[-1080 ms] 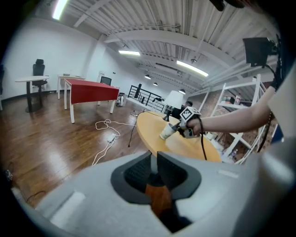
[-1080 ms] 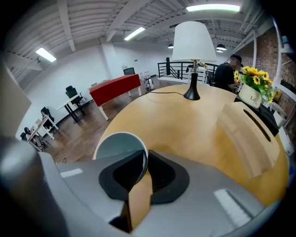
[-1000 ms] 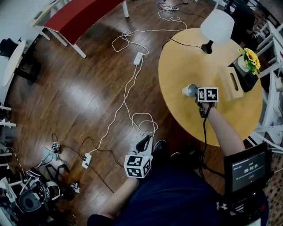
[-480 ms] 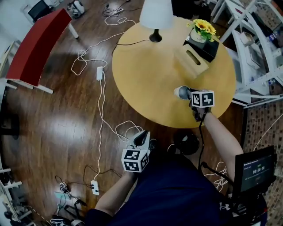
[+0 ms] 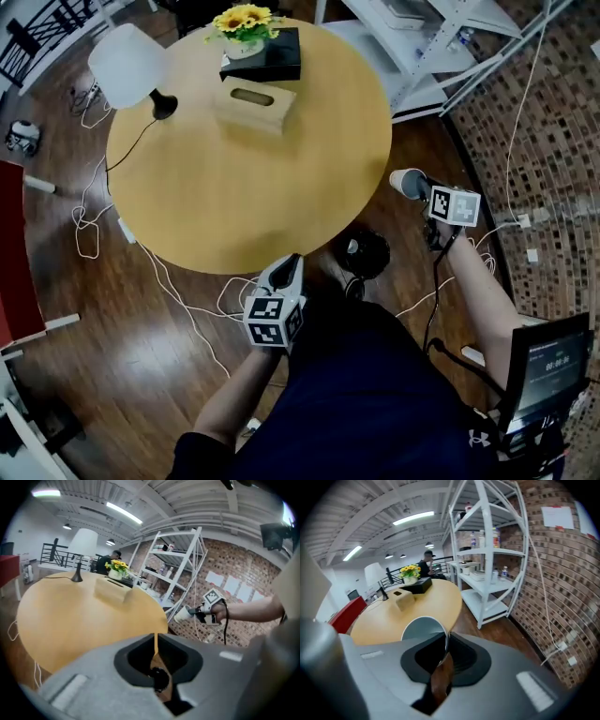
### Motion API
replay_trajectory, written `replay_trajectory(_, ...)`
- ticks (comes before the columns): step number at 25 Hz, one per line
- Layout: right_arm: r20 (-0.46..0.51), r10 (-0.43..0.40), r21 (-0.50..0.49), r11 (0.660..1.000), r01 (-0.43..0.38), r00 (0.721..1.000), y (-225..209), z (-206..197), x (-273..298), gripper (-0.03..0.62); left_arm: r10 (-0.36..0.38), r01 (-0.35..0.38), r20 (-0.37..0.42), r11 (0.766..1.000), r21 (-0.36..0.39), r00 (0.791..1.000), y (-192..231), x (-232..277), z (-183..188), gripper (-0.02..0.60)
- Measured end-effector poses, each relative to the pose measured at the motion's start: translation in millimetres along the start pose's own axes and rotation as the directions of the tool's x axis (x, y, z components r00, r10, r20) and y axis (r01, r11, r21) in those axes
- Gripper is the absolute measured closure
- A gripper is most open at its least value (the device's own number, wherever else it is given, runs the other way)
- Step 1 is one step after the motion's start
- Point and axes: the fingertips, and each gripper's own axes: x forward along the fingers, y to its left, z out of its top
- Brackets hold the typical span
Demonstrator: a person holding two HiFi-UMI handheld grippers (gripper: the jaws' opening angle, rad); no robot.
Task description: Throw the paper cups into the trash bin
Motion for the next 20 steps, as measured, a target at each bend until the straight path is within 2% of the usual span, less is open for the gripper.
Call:
replay_trajectory(4,-0.026,-0.117,0.145,0.982,0.119,0.993,-83,-46,-30,0.560,-0.101,0.106,-0.072,0.992,0.067,0.992,-45,37,-12,0.558)
replay_trajectory(9,-0.004,-0.150,0.245,0.958,0.146,0.989,-108,-88,-52,0.560,-0.169,0.185,-0.122,0.974,0.133,0.978,-79,63,-26,0.558)
replay_trajectory(12,-0.015,-0.139,0.243,0.960,0.139,0.990,-128,-109,-57,0.560,-0.174,0.189,-0.112,0.972,0.138,0.978,-110,75,-24,0.558)
replay_trajectory(16,-0.068,-0.073,0.218,0.972,0.086,0.995,-167,-129,-47,0.560,-0.131,0.143,-0.096,0.981,0.129,0.987,-161,103,-11,0.558)
replay_trajectory(20,-0.075,-0.008,0.162,0.987,0.020,0.997,-152,-141,-41,0.560,-0.110,0.129,-0.125,0.979,0.157,0.986,-180,98,-27,0.558)
